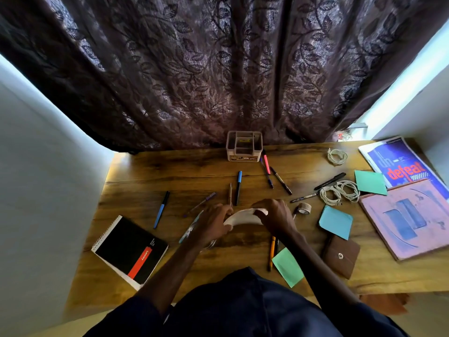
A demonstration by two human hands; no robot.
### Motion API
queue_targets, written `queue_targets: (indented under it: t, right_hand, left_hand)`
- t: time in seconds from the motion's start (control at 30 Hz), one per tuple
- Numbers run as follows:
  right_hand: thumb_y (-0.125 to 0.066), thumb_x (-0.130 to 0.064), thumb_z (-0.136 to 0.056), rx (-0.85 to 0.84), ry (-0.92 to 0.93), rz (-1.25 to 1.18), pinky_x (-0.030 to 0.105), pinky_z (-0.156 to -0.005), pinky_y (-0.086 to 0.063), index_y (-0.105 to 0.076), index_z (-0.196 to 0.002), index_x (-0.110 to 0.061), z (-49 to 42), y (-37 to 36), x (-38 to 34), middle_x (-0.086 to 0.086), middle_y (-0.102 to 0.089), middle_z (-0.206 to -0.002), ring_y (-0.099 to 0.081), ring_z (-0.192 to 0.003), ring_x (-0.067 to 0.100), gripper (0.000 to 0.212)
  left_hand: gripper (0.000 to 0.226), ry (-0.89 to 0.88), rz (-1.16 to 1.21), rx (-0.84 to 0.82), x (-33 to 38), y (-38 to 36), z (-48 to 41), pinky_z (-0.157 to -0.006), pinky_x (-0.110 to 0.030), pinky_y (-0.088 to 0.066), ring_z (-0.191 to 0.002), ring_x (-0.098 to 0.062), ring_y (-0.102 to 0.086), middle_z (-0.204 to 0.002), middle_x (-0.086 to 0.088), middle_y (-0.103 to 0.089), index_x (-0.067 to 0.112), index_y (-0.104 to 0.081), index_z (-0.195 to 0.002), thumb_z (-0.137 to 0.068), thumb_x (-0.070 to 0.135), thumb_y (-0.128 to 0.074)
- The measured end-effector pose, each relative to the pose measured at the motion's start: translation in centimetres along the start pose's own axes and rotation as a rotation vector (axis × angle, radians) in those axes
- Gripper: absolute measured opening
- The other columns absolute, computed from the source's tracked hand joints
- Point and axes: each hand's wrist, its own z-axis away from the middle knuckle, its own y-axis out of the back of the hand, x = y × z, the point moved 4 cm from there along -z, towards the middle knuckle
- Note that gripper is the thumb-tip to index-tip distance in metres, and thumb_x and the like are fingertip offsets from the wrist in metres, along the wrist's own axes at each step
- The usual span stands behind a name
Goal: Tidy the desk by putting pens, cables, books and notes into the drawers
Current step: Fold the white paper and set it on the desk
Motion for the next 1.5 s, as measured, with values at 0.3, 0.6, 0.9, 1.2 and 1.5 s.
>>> queue_targets:
  t: [0.3, 0.6, 0.9, 1.2, 1.5]
  right_hand:
    - [-0.074, -0.021, -0.089, -0.026, -0.001, -0.035, 0.023, -0.073, -0.054, -0.072, -0.108, -0.020, 1.7, -2.1, 1.2, 0.004, -0.066, -0.116, -0.062, -0.102, 0.014, 0.019]
    - [-0.074, -0.024, -0.089, -0.064, -0.003, -0.008, 0.014, -0.072, -0.044, -0.067, -0.117, -0.024, 1.7, -1.6, 0.9, 0.001, -0.066, -0.121, -0.060, -0.102, 0.009, 0.029]
    - [-0.070, -0.021, -0.092, -0.036, 0.053, 0.023, 0.010, -0.060, -0.041, -0.073, -0.108, -0.020, 1.8, -1.2, 0.1, 0.000, -0.068, -0.113, -0.054, -0.087, -0.002, 0.016]
    - [-0.077, -0.017, -0.085, 0.032, 0.093, 0.004, 0.025, -0.071, -0.060, -0.075, -0.102, -0.024, 3.3, -1.1, 0.6, -0.007, -0.071, -0.108, -0.066, -0.091, 0.003, 0.019]
    - [-0.074, -0.012, -0.088, 0.012, 0.090, 0.013, 0.025, -0.068, -0.060, -0.075, -0.103, -0.020, 2.6, -1.3, 0.6, -0.004, -0.072, -0.105, -0.068, -0.086, 0.003, 0.017]
  left_hand:
    - [0.060, 0.002, -0.009, -0.006, 0.5, -0.9, 0.0, -0.106, -0.036, -0.043, -0.135, -0.019, -0.044, -0.146, 0.002, -0.050, 0.026, -0.050, -0.140, -0.087, 0.029, -0.076]
    - [0.063, 0.016, 0.010, -0.029, 0.4, -1.5, 0.1, -0.107, -0.036, -0.041, -0.140, -0.020, -0.040, -0.151, 0.001, -0.045, 0.026, -0.044, -0.145, -0.089, 0.027, -0.074]
    - [0.060, 0.013, 0.016, -0.016, 0.4, -1.4, 0.1, -0.109, -0.038, -0.042, -0.139, -0.020, -0.041, -0.150, 0.000, -0.046, 0.024, -0.046, -0.144, -0.089, 0.026, -0.073]
    - [0.059, 0.006, 0.018, -0.001, 0.2, -1.6, -0.2, -0.110, -0.036, -0.042, -0.138, -0.019, -0.043, -0.148, 0.001, -0.049, 0.024, -0.048, -0.142, -0.089, 0.027, -0.074]
    - [0.058, -0.008, 0.002, 0.003, 0.4, -1.7, -0.2, -0.107, -0.035, -0.041, -0.137, -0.019, -0.041, -0.146, 0.001, -0.049, 0.024, -0.048, -0.141, -0.089, 0.026, -0.073]
